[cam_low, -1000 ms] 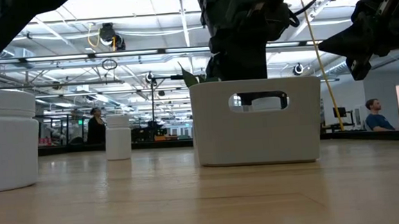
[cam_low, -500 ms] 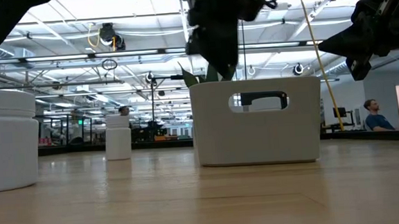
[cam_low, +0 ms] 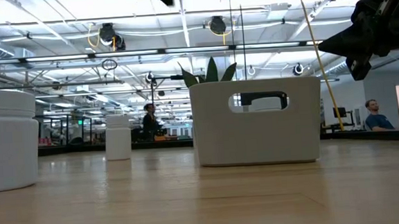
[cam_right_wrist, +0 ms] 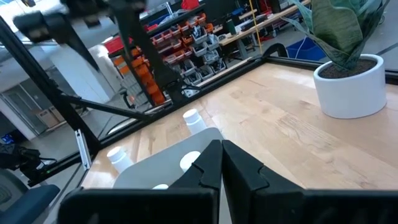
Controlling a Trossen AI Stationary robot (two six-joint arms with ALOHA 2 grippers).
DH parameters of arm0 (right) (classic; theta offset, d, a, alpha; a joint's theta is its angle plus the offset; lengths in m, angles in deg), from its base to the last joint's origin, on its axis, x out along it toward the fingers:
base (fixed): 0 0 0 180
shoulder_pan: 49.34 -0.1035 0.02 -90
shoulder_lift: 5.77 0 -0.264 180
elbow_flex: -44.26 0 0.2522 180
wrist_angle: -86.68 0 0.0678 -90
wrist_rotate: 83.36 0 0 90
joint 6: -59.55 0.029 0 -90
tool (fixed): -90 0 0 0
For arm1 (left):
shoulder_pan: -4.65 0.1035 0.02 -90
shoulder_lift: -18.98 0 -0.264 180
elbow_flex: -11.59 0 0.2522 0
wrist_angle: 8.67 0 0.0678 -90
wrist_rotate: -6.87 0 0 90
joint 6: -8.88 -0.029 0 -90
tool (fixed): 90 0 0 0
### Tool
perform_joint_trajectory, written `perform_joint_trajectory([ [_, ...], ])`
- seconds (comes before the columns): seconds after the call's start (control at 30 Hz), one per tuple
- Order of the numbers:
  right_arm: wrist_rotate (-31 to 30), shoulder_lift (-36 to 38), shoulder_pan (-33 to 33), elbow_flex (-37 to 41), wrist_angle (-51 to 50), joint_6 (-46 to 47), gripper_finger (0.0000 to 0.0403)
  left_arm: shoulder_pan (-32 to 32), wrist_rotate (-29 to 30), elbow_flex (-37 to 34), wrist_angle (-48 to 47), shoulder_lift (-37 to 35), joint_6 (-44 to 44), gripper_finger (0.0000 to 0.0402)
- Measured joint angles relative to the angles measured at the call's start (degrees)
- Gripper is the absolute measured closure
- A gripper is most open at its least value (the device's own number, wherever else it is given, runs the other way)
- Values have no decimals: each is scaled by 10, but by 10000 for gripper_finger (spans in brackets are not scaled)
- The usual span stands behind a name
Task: Pick and place pill bottles into a basket
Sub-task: Put the white pill bottle into the gray bin
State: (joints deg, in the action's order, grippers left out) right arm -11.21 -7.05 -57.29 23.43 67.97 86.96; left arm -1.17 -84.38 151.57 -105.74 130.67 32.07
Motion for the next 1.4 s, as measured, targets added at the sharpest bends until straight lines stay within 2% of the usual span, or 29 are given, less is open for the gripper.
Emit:
perform_joint_trajectory([
  [0.23,0,-4,0,0,0,0,399,-36,16,0,-34,-89,95,89],
  [0.5,0,-6,0,0,0,0,399,-105,17,0,-68,-137,144,45],
  [0.63,0,-6,0,0,0,0,399,-155,30,0,-67,-142,145,48],
  [0.77,0,-6,0,0,0,0,398,-189,67,0,-67,-138,155,57],
  [0.97,0,-6,0,0,0,0,399,-210,83,0,-67,-117,181,60],
  [1.13,0,-6,0,0,0,0,399,-219,58,0,-67,-86,190,60],
  [1.4,0,-6,0,0,0,0,399,-238,99,-5,-66,-48,160,74],
])
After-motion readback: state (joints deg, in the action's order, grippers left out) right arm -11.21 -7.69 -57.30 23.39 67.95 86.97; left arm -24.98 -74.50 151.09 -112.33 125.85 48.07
